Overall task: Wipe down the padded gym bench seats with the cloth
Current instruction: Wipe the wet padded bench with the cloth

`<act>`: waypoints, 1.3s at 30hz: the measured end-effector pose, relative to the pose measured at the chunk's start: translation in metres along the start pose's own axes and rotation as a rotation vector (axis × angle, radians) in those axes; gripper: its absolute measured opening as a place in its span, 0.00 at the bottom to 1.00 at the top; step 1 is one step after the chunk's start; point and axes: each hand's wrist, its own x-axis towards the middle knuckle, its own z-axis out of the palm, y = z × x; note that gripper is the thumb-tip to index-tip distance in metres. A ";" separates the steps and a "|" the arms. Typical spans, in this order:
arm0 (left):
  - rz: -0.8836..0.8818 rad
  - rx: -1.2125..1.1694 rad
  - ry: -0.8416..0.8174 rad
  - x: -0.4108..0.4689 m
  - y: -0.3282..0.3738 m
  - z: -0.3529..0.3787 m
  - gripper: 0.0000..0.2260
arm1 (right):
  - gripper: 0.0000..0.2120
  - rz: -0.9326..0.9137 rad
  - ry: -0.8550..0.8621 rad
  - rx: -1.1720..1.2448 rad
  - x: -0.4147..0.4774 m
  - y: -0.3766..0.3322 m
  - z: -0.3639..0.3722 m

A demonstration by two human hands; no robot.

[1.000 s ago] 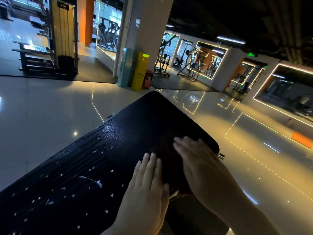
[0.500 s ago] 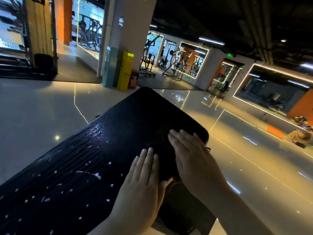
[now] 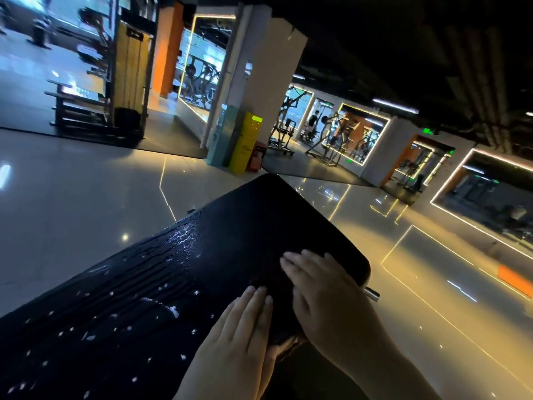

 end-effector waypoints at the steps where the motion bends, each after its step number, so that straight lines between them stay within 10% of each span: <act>1: 0.009 0.018 -0.001 0.001 0.001 -0.001 0.26 | 0.23 0.022 0.016 0.008 -0.001 0.007 -0.002; 24: -0.289 0.261 -0.212 -0.027 0.034 -0.018 0.23 | 0.30 -0.170 -0.280 -0.056 0.028 -0.015 -0.008; 34: -0.363 0.288 -0.227 -0.051 0.032 -0.019 0.24 | 0.25 -0.246 -0.048 0.084 0.007 -0.008 0.015; 39: -0.301 0.282 -0.219 -0.053 0.024 -0.023 0.24 | 0.30 -0.224 -0.275 -0.038 0.017 -0.040 0.005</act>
